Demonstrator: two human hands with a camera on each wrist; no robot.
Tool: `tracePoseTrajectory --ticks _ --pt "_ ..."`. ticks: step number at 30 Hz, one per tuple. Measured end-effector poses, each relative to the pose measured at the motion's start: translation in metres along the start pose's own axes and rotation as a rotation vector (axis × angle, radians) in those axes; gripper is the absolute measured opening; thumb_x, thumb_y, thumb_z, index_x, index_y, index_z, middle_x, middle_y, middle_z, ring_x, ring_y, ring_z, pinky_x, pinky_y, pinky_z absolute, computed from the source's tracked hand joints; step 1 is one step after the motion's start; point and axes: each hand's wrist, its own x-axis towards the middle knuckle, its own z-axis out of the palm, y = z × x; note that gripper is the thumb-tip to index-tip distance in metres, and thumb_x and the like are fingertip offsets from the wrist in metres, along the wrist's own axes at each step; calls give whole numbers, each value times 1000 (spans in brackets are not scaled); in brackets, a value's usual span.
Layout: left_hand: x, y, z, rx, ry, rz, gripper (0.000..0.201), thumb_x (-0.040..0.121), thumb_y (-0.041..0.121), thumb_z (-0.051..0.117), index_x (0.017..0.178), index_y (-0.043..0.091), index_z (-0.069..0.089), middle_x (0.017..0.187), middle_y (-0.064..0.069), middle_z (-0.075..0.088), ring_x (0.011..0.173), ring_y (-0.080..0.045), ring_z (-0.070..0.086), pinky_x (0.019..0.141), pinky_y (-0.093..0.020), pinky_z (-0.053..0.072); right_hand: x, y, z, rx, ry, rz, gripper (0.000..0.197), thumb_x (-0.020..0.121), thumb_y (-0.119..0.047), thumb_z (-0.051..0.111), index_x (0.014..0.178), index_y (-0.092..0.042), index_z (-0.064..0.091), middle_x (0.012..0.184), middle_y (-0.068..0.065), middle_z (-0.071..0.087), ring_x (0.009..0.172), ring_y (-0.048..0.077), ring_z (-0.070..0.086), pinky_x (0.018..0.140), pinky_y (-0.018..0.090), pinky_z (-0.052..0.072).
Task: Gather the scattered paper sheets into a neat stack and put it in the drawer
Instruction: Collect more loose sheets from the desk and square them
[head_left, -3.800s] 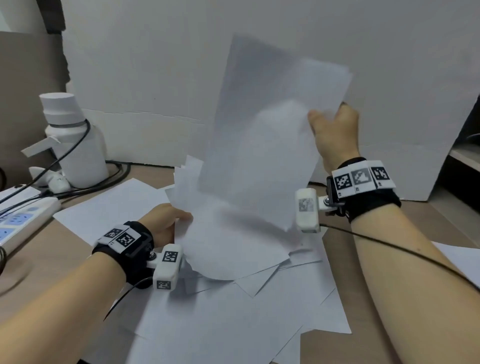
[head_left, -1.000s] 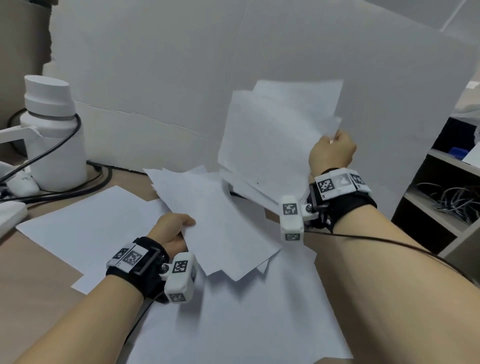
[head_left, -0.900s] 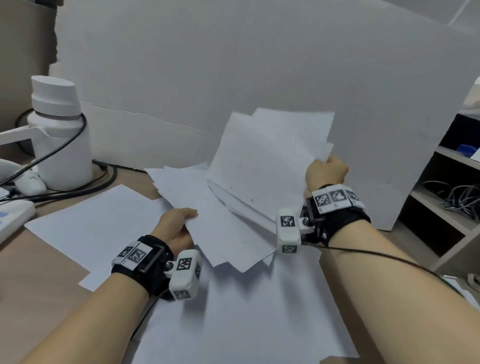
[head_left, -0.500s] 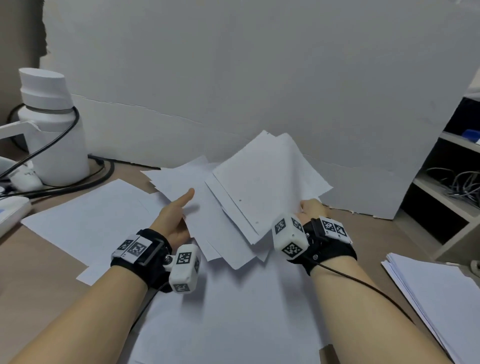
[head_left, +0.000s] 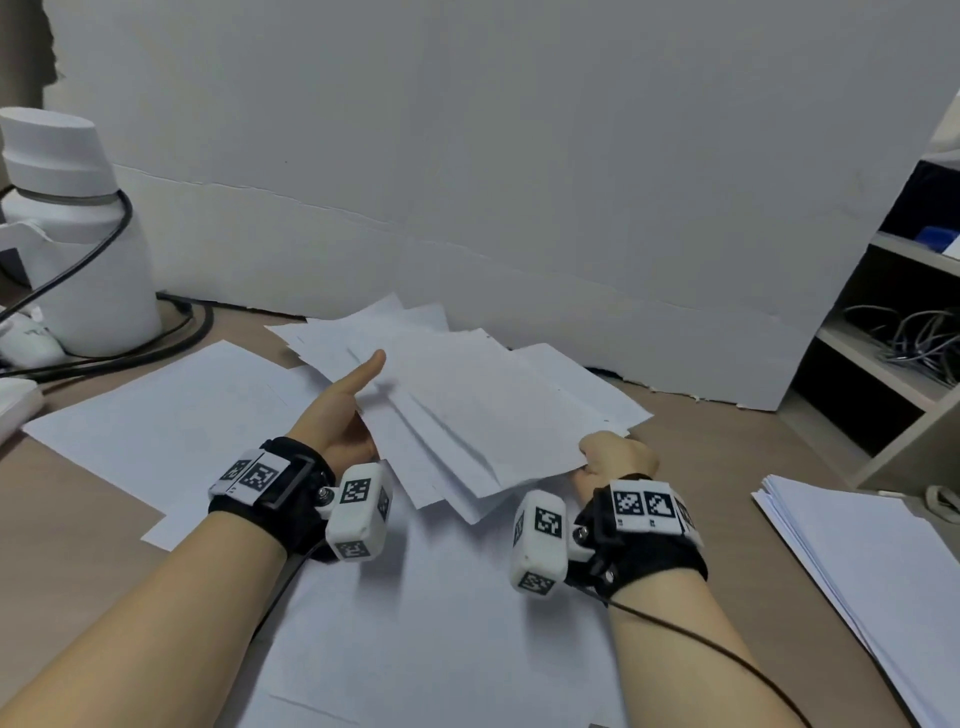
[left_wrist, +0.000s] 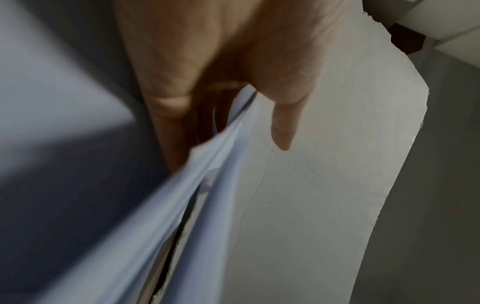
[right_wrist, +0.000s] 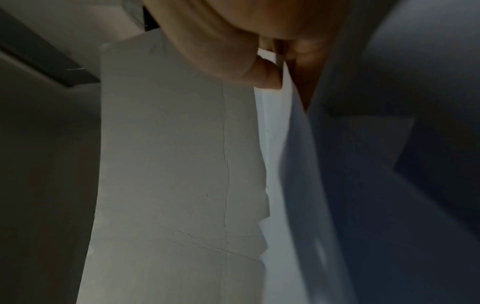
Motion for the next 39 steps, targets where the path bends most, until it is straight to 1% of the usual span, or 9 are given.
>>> tracePoseTrajectory --ticks 3,6,12,16,20,25,30,34,39 --pt "-3 -3 6 19 37 -11 44 93 39 68 125 8 68 122 -17 71 111 -38 69 91 -49 55 5 11 -3 -24 -44 -13 20 81 13 58 74 -4 50 77 8 45 60 17 38 50 24 37" --pt "-1 -6 9 112 117 9 34 96 21 65 124 1 66 120 -21 71 102 -38 72 76 -47 60 9 19 0 -90 -134 -73 34 81 4 69 64 -8 42 68 6 41 57 20 39 57 26 43" --pt "1 -2 1 201 206 41 21 100 -1 52 118 -7 61 95 -20 76 77 -36 76 56 -43 61 -8 22 -11 82 -300 2 25 77 -5 82 98 -5 68 95 16 75 86 33 72 80 56 58" --pt "-4 4 -4 207 60 23 33 100 3 53 131 8 61 120 -19 71 103 -40 71 71 -51 61 9 17 -25 89 -243 84 50 80 -26 78 123 -5 61 112 13 71 97 31 69 92 57 53" --pt "-5 4 -4 216 60 -15 32 100 5 52 131 9 60 118 -19 72 100 -39 73 68 -51 61 21 2 -38 33 -96 51 38 86 -9 64 123 -5 56 107 20 68 92 40 69 79 63 54" --pt "-9 9 -6 243 152 -58 27 100 7 55 124 0 63 104 -20 76 81 -36 76 56 -46 61 19 -17 -55 -167 -214 75 12 88 -4 59 100 -3 59 87 16 62 72 30 63 51 36 55" --pt "-13 12 -4 301 117 -83 31 98 8 57 128 2 63 107 -19 75 82 -35 76 57 -44 61 29 -35 -64 -532 -381 72 34 82 -18 74 109 -1 63 97 16 74 94 35 71 94 55 51" --pt "-12 9 -3 301 125 -117 31 99 11 55 128 1 63 110 -20 74 85 -36 76 61 -47 62 50 -38 -49 -843 -377 -119 34 80 -29 77 104 -5 70 100 13 75 95 35 71 94 53 54" --pt "-10 11 -9 223 185 -138 33 103 17 52 130 2 61 114 -20 73 90 -36 75 65 -51 62 67 -38 -39 -616 -280 -266 19 81 -20 74 85 -2 71 98 16 74 93 36 70 92 57 53"
